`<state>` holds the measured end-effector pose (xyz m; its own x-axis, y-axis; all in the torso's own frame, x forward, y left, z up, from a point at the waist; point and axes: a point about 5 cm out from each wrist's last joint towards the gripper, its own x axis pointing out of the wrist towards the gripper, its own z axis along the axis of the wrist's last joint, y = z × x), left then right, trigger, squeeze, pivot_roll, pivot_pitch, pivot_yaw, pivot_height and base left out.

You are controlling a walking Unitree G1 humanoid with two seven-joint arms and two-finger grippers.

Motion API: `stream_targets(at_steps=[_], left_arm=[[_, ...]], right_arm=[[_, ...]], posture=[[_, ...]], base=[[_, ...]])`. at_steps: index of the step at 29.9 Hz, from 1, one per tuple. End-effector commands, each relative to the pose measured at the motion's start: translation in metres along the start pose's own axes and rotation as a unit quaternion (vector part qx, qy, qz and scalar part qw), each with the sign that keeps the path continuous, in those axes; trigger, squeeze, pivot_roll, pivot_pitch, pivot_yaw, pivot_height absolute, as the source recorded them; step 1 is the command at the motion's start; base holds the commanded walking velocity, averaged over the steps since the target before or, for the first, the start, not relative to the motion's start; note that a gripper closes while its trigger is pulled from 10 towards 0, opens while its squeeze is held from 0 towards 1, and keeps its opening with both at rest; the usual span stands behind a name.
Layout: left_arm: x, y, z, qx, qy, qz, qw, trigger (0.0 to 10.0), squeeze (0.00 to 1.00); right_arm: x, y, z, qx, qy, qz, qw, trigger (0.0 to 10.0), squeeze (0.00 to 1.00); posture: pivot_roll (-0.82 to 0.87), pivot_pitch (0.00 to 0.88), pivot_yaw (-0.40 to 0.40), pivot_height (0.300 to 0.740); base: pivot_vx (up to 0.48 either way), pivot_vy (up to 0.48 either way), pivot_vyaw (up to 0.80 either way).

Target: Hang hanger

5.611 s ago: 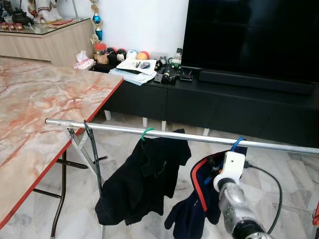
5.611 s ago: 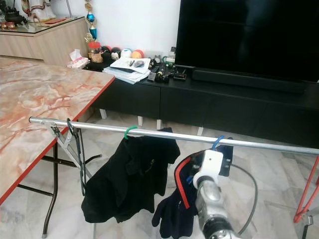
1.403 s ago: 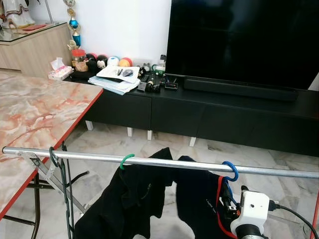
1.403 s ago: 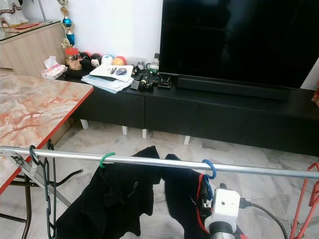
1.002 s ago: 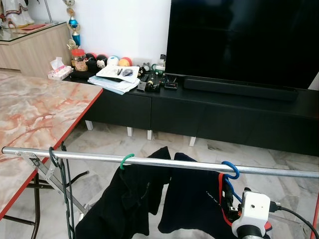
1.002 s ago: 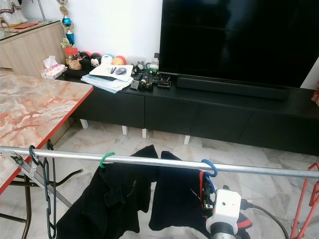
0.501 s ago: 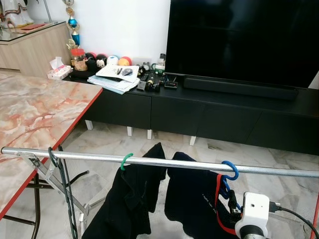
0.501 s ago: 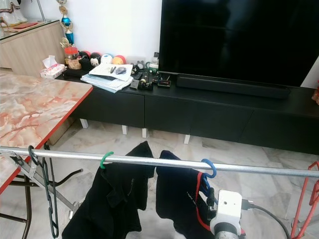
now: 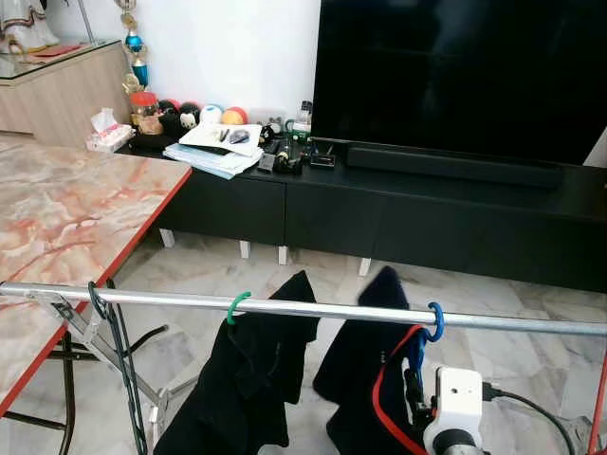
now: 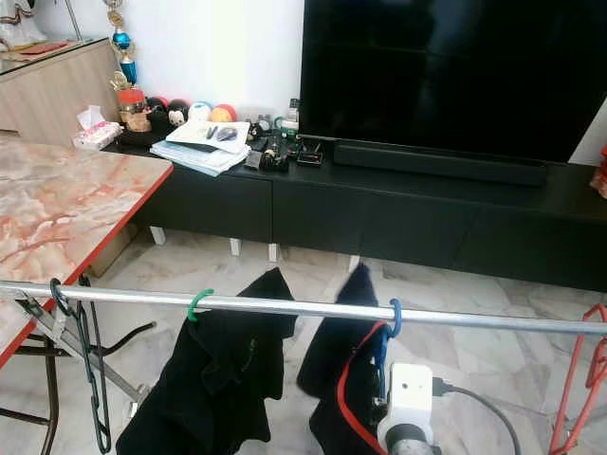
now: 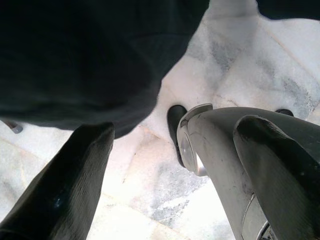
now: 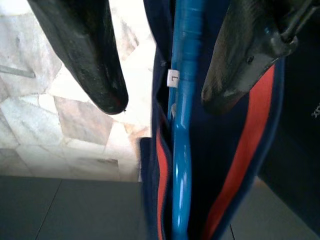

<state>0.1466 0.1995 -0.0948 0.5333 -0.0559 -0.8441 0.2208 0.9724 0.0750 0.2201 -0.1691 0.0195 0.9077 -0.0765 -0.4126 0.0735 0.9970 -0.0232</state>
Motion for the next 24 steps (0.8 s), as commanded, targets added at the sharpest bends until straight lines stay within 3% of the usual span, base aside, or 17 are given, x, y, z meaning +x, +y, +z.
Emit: stream_targets(at_steps=[1, 11, 15, 24], left_arm=[[-0.002, -0.004, -0.013, 0.012, 0.030, -0.011, 0.999, 10.0, 0.00], [-0.002, -0.004, -0.013, 0.012, 0.030, -0.012, 0.999, 10.0, 0.00], [-0.002, -0.003, -0.013, 0.012, 0.029, -0.012, 0.999, 10.0, 0.00], [-0.002, -0.003, -0.013, 0.011, 0.029, -0.012, 0.999, 10.0, 0.00]], right_arm=[[0.002, 0.003, 0.001, 0.005, 0.001, 0.014, 1.000, 10.0, 0.00], [0.007, 0.014, -0.004, 0.014, 0.016, 0.066, 0.998, 10.0, 0.00], [0.012, 0.018, -0.012, -0.009, 0.051, 0.082, 0.995, 10.0, 0.00], [0.019, 0.025, -0.019, -0.009, 0.081, 0.104, 0.991, 10.0, 0.00]], posture=[[0.17, 0.000, -0.025, 0.740], [0.17, 0.000, -0.022, 0.740], [0.17, 0.000, -0.022, 0.740], [0.18, 0.000, -0.021, 0.740]], base=[[0.000, 0.000, 0.00], [0.000, 0.000, 0.00], [0.000, 0.000, 0.00], [0.000, 0.000, 0.00]])
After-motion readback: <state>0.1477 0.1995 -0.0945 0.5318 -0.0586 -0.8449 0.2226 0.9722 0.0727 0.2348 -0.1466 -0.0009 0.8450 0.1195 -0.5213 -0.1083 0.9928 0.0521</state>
